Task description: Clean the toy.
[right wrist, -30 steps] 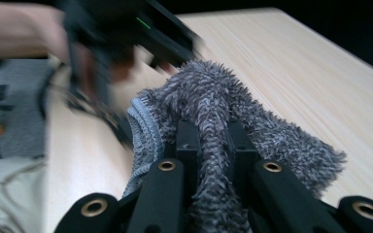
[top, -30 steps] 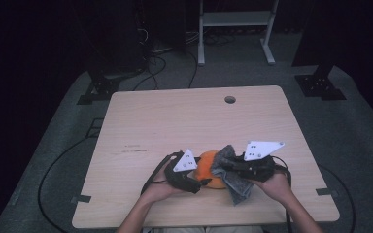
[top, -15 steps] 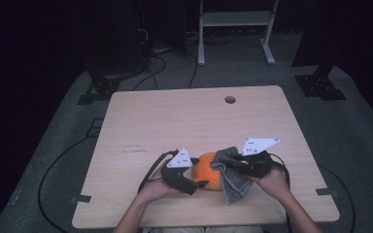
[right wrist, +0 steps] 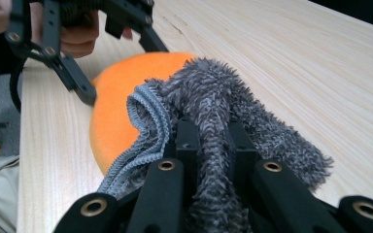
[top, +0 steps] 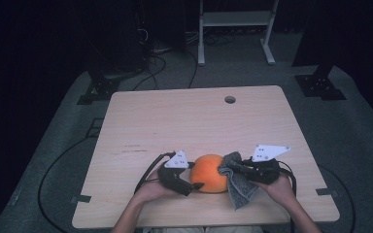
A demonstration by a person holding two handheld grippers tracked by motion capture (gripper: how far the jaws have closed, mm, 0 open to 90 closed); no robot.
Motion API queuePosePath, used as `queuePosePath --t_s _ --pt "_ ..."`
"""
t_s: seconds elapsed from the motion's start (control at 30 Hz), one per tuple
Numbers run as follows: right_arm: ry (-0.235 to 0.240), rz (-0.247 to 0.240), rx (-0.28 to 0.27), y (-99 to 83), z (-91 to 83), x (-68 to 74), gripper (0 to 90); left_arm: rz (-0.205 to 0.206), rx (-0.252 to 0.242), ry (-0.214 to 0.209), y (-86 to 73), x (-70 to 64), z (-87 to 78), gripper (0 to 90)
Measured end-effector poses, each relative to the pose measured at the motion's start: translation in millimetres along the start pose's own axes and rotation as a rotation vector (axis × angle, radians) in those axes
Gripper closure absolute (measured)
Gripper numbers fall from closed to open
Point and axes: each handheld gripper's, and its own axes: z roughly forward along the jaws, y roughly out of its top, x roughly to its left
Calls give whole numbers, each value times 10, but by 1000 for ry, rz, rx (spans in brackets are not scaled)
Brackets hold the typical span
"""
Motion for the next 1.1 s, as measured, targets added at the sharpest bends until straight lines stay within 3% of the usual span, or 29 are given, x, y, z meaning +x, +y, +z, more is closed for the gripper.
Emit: queuePosePath --t_s 0.07,0.1,0.13,0.17,0.3,0.33,0.37,0.43,0.5,0.53,0.6,0.7,0.83,0.9,1.0,1.07,1.1 --pt "-7 -13 -14 -21 -22 38 794 -7 -50 11 34 4 -41 185" --pt "-5 -40 -21 -4 -23 87 794 -22 -91 7 54 6 -57 175" --pt "10 -81 -24 41 -8 157 794 -17 -100 14 68 5 -59 169" --pt "23 -116 -28 113 35 249 794 -6 -82 13 86 -9 -26 168" --pt "28 -146 -18 174 107 290 794 -10 -42 14 53 2 -4 179" --pt "34 -130 -23 160 113 263 794 -24 -37 13 38 15 -15 204" --pt "43 -84 -38 103 96 181 793 -59 -20 7 11 43 -17 227" --pt "29 -74 -35 64 79 155 793 -73 -15 -2 2 55 -17 227" --pt "4 -26 -16 -83 33 71 792 -67 -2 -1 1 47 -27 223" --pt "4 -26 -16 -83 33 71 792 -67 -2 -1 1 47 -27 219" --pt "-18 14 40 -248 -10 -10 792 -64 1 -3 -3 46 -30 212" --pt "-11 45 52 -335 -82 -40 792 -56 2 -8 1 35 -17 205" --pt "16 18 -6 -226 -153 18 791 -53 -3 -10 12 21 9 203" --pt "45 -26 -47 -43 -112 115 791 -45 0 -17 16 2 19 205" --pt "54 -53 -54 66 -47 154 791 -33 7 -26 12 -9 3 205" --pt "64 -59 -40 120 32 158 791 -34 -2 -39 15 -6 -27 164" --pt "61 -88 -5 108 106 177 792 -41 4 -20 44 25 -48 120"
